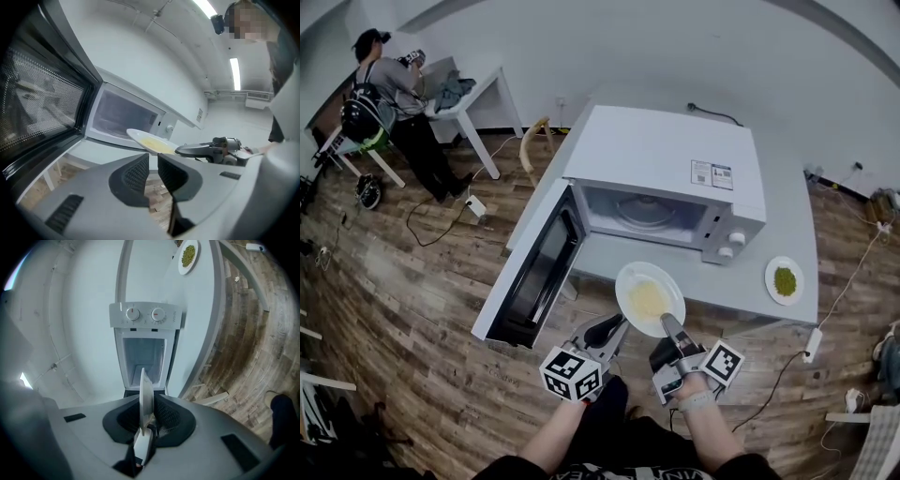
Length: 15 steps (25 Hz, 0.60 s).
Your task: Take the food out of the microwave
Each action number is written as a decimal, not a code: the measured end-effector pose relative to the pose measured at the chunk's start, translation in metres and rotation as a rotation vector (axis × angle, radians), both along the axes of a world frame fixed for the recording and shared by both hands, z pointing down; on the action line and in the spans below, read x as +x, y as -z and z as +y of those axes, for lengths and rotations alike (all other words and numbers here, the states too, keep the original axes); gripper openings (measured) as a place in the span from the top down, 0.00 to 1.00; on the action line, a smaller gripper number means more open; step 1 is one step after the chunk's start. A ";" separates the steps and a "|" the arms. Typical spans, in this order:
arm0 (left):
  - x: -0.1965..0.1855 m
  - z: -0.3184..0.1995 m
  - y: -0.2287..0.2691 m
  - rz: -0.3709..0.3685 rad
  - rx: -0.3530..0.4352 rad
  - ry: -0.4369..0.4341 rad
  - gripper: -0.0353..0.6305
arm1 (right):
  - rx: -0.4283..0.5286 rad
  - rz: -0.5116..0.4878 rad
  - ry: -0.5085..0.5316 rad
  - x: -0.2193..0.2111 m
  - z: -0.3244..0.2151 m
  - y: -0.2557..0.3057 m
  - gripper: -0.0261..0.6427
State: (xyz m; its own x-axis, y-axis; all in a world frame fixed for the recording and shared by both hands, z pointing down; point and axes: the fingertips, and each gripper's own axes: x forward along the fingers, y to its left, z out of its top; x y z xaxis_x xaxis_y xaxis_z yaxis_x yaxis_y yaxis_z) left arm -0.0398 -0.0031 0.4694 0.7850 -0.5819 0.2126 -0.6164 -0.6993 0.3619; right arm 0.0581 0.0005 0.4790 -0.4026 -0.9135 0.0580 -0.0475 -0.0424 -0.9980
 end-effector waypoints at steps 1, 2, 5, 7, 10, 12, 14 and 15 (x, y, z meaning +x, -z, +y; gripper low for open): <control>0.001 0.005 0.001 0.002 0.001 0.001 0.85 | 0.002 0.001 0.000 0.001 0.005 0.001 0.87; 0.003 0.010 0.002 0.003 0.003 0.002 0.86 | 0.005 0.003 -0.001 0.003 0.010 0.002 0.87; 0.007 0.025 0.006 0.004 0.007 0.002 0.85 | 0.009 -0.002 -0.005 0.007 0.025 0.006 0.87; 0.008 0.035 0.009 0.001 0.011 -0.002 0.86 | 0.009 -0.007 -0.007 0.008 0.036 0.008 0.87; 0.009 0.048 0.013 -0.001 0.016 -0.005 0.86 | 0.012 -0.006 -0.007 0.009 0.049 0.012 0.87; 0.010 0.057 0.014 0.000 0.018 -0.006 0.85 | 0.011 -0.011 -0.008 0.009 0.057 0.013 0.87; 0.010 0.066 0.014 -0.001 0.018 -0.006 0.85 | 0.007 -0.017 -0.009 0.010 0.067 0.013 0.87; 0.010 0.071 0.014 -0.002 0.018 -0.006 0.85 | 0.004 -0.020 -0.009 0.010 0.072 0.012 0.87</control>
